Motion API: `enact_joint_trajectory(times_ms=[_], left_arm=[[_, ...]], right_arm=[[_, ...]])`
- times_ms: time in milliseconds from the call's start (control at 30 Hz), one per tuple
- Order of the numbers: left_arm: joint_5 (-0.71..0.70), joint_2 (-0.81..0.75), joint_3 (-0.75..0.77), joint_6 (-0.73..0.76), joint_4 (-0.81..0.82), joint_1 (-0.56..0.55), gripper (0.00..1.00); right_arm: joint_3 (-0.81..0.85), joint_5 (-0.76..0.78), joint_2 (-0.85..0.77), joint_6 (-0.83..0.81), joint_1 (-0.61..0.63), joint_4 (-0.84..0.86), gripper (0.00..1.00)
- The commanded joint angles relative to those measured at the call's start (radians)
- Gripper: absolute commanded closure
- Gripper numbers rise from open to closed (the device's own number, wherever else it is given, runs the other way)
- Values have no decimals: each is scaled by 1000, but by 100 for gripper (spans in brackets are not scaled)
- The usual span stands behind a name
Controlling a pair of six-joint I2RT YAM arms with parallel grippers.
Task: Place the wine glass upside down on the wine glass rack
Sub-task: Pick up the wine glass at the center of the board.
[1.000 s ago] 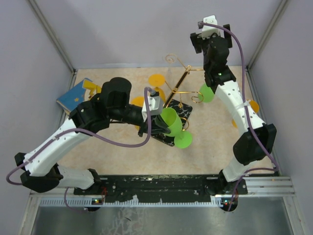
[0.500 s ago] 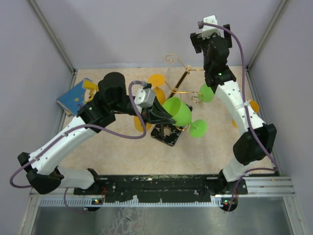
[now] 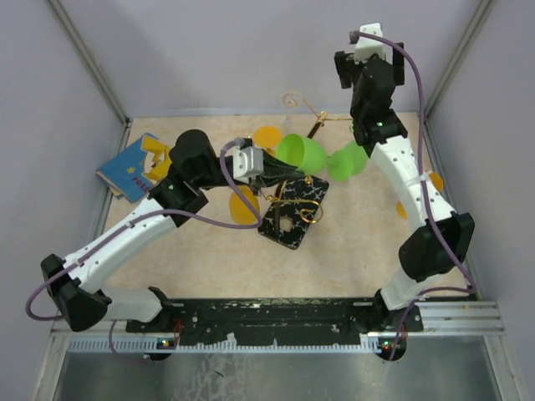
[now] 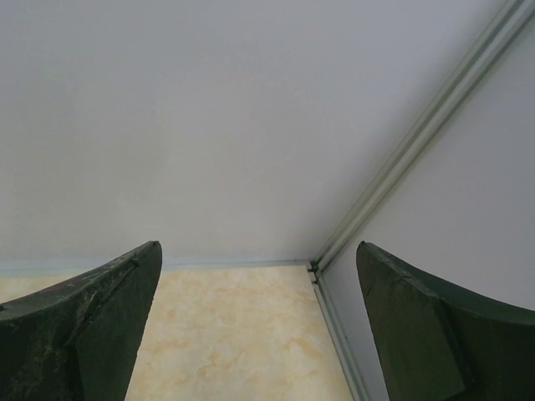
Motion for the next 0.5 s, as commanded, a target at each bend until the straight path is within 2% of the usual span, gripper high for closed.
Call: enact_joint_trajectory(times_ms=[0,233,367,467], left_arm=[[-79,28,-14,31,258,46,100],[-120,106,-18,-21,548,130,100],[-202,170,0,24,659,157,100],[-288,226,-10,-12,847,191,100]], right_arm=[[52,126,-64,43,-23,31,1],[-47,109,-180,142,-50,114,1],[-45,-60,-205,199,-50,79,1],[-38,-214,-217,310,-50,30,1]])
